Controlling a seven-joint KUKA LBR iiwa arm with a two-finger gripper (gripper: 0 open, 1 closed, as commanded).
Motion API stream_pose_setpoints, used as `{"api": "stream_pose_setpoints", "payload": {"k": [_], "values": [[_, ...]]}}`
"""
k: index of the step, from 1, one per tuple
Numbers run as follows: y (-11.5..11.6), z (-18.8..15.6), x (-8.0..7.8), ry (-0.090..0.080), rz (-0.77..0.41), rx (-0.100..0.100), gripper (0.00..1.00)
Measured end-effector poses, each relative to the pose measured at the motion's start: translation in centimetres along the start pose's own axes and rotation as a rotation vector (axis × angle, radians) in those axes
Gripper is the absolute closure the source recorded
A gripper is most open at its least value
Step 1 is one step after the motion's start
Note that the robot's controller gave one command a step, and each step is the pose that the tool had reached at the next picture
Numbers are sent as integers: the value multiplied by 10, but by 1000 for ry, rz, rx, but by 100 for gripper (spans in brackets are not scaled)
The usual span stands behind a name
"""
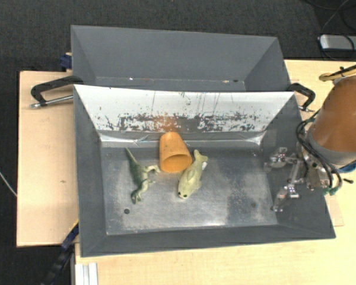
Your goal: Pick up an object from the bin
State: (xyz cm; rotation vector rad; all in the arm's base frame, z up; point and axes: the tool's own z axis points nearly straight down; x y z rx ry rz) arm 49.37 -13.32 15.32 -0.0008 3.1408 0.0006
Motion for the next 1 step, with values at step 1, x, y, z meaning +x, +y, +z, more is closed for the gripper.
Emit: {"api": "stream_pose_setpoints", "payload": {"k": [1], "values": [[70,-14,-16,-6,96,-3,0]]}}
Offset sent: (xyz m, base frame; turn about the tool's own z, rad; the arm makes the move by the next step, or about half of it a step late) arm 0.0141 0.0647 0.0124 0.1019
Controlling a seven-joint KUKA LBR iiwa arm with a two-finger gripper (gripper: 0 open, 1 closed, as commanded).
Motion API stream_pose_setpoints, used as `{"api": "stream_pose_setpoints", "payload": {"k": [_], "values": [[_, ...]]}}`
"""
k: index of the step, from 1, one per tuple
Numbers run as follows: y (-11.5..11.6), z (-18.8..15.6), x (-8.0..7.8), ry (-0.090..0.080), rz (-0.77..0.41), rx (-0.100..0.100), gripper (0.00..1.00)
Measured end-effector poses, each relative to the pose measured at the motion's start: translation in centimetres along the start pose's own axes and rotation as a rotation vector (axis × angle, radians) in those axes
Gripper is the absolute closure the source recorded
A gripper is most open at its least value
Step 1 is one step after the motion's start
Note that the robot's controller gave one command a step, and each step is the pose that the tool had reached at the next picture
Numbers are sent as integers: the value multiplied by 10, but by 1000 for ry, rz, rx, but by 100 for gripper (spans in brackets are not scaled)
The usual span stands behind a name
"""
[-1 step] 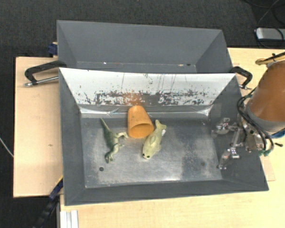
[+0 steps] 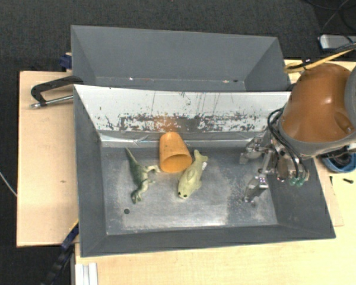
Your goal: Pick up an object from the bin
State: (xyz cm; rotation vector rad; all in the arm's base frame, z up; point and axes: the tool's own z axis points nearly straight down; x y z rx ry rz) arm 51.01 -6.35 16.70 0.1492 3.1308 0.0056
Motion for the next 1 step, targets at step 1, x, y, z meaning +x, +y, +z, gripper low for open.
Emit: {"api": "stream_pose_setpoints", "payload": {"k": [1], "values": [[43,89,-56,4,-310,1,0]]}}
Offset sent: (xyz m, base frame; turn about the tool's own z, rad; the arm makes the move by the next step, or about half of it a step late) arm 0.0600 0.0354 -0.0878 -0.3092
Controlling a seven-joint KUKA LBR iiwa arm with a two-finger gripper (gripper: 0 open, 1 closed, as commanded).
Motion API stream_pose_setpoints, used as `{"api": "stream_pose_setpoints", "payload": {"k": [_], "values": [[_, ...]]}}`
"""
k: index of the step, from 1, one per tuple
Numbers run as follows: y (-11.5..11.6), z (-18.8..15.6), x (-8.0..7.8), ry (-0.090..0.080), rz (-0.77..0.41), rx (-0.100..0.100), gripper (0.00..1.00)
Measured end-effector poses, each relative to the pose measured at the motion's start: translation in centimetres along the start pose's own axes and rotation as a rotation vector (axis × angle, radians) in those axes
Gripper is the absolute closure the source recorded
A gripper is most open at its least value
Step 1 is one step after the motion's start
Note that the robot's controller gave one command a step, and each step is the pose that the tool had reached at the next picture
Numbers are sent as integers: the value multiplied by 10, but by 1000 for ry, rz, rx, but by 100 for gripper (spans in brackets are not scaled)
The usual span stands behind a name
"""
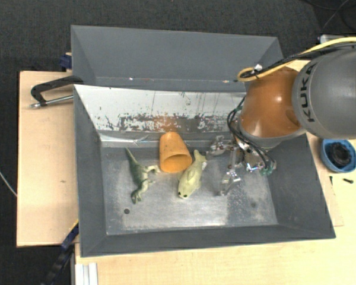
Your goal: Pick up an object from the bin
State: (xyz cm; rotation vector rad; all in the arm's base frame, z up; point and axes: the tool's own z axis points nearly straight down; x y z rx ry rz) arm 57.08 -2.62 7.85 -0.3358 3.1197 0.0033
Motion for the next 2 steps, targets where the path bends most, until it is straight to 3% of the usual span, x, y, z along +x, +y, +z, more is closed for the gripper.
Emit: {"api": "stream_pose_setpoints", "payload": {"k": [1,2], "values": [[75,5,-8,-5,36,3,0],[135,6,28,-1,-486,0,0]]}}
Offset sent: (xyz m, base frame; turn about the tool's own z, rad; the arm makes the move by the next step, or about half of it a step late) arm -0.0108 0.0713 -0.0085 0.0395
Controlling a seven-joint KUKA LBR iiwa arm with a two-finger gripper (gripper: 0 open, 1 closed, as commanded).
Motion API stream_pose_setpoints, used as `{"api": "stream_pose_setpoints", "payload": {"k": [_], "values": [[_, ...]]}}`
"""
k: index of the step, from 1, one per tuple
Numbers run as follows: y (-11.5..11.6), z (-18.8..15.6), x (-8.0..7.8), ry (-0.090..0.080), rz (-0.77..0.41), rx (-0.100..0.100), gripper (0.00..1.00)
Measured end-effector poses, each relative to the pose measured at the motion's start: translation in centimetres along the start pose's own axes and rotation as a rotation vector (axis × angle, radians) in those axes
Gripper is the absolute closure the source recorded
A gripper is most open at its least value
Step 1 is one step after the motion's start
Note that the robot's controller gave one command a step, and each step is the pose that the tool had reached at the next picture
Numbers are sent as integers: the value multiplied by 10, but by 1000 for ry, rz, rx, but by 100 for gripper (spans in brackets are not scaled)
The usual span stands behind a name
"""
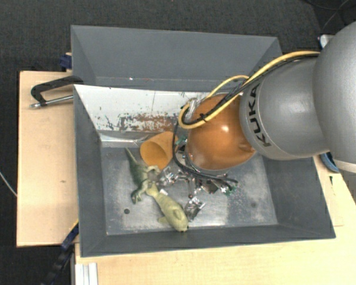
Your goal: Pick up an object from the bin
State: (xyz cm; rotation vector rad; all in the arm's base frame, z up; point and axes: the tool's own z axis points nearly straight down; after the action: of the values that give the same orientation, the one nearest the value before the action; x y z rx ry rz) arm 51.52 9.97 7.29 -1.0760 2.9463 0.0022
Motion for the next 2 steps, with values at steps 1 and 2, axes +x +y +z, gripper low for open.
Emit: {"api": "stream_pose_setpoints", "payload": {"k": [1,2], "values": [[-8,1,-7,-1,-191,2,0],[33,-14,-25,-3,-648,0,0]]}}
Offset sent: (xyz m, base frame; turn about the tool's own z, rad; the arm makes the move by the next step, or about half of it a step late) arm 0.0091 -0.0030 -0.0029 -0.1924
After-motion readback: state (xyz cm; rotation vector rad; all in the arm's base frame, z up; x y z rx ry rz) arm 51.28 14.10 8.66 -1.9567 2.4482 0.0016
